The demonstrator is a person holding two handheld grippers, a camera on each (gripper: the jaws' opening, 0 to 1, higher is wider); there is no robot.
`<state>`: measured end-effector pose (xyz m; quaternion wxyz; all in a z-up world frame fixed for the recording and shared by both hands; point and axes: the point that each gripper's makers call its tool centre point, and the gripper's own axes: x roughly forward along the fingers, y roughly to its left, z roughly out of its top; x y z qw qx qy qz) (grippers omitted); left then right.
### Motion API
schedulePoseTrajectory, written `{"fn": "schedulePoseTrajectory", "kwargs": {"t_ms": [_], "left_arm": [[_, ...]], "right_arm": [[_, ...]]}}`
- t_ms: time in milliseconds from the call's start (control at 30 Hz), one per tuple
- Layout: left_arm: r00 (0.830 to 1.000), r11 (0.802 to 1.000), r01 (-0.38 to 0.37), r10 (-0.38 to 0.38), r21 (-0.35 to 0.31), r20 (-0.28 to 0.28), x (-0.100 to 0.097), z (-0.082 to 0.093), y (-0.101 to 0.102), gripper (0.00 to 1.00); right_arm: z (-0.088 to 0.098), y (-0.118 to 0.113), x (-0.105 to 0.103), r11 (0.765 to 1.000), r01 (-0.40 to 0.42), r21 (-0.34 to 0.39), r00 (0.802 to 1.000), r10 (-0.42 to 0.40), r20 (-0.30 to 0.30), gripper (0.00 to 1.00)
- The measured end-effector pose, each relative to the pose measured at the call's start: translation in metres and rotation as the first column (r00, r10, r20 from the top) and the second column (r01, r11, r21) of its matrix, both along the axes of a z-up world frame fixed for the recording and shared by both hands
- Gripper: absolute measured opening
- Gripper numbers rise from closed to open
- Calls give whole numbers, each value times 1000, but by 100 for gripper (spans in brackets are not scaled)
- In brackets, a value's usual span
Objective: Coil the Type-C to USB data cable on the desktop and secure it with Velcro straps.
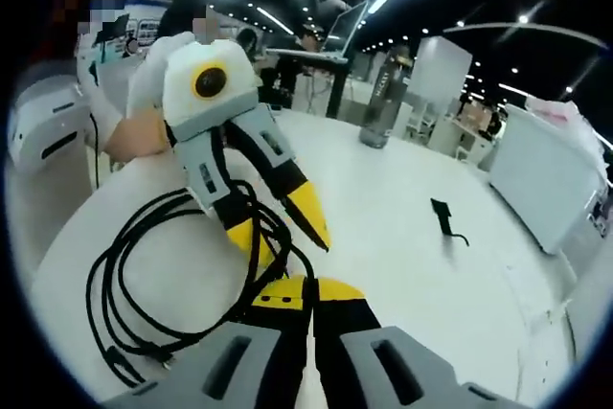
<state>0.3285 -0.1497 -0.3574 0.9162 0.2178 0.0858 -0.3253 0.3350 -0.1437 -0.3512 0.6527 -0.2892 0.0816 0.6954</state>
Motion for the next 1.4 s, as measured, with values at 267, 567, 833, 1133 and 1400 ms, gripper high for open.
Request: {"fn": "schedulePoseTrajectory", "kwargs": {"t_ms": [267,567,833,1133,1400], "left_arm": [[1000,1000,-20,20,-16,-9,5,4,4,8],[993,994,-92,96,-60,75,8,30,20,5],[976,983,-176,181,-54,117,11,38,29,5],[973,979,-174,188,-108,137,10,45,31,6],[968,978,-178,193,-106,158,10,47,25,6]], "right_arm": [[15,4,-8,998,-10,63,1000,11,-19,1],[52,-24,21,933,249,259,964,-264,22,12],[31,-56,1,739,635,225,764,-556,-328,37],[18,-33,-3,809,558,181,803,-583,128,19],[20,-38,1,787,586,192,793,-606,65,4]]}}
